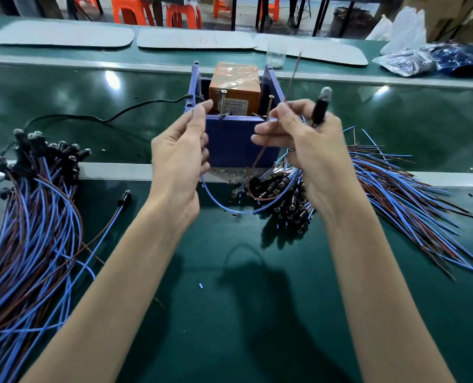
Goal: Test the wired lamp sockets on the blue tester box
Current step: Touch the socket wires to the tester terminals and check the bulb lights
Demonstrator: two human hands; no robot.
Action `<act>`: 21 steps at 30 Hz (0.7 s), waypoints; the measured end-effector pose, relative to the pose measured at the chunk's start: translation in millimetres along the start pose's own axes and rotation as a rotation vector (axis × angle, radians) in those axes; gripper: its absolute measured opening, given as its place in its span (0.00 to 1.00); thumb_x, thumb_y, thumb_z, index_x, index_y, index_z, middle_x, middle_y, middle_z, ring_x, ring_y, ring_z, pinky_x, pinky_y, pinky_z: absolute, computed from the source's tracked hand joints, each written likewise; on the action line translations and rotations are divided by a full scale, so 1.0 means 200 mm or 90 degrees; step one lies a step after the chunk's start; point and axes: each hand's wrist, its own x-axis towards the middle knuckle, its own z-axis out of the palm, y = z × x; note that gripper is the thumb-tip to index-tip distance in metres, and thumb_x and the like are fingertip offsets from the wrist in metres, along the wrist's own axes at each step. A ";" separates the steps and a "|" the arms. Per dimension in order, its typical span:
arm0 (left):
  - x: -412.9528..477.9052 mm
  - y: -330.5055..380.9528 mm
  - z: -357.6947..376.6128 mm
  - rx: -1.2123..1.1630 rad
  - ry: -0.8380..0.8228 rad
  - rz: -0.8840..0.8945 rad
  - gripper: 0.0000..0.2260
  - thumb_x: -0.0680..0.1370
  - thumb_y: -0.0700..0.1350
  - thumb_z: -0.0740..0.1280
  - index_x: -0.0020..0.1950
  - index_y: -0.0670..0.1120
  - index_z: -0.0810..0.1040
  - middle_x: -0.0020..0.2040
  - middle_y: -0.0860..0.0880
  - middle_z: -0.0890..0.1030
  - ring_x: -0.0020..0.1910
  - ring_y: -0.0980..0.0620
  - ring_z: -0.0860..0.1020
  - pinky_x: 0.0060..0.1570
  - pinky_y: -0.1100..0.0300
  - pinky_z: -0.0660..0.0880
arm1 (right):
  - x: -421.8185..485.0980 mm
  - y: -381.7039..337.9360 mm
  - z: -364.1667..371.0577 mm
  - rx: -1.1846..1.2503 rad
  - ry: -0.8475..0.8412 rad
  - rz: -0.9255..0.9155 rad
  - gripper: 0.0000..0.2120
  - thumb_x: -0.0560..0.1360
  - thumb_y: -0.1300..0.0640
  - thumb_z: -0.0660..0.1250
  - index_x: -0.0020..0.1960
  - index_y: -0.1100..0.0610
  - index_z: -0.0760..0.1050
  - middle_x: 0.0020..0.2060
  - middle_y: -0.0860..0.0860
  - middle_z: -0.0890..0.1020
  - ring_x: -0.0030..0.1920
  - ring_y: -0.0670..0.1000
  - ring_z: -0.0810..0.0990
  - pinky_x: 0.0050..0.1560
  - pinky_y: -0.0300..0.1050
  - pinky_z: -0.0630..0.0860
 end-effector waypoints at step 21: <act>0.09 -0.06 -0.11 0.180 0.035 0.119 0.05 0.79 0.37 0.65 0.46 0.45 0.76 0.40 0.48 0.84 0.32 0.51 0.84 0.34 0.65 0.77 | 0.09 0.04 -0.13 -0.022 0.155 0.038 0.10 0.77 0.68 0.59 0.48 0.59 0.77 0.31 0.49 0.83 0.24 0.41 0.71 0.21 0.31 0.59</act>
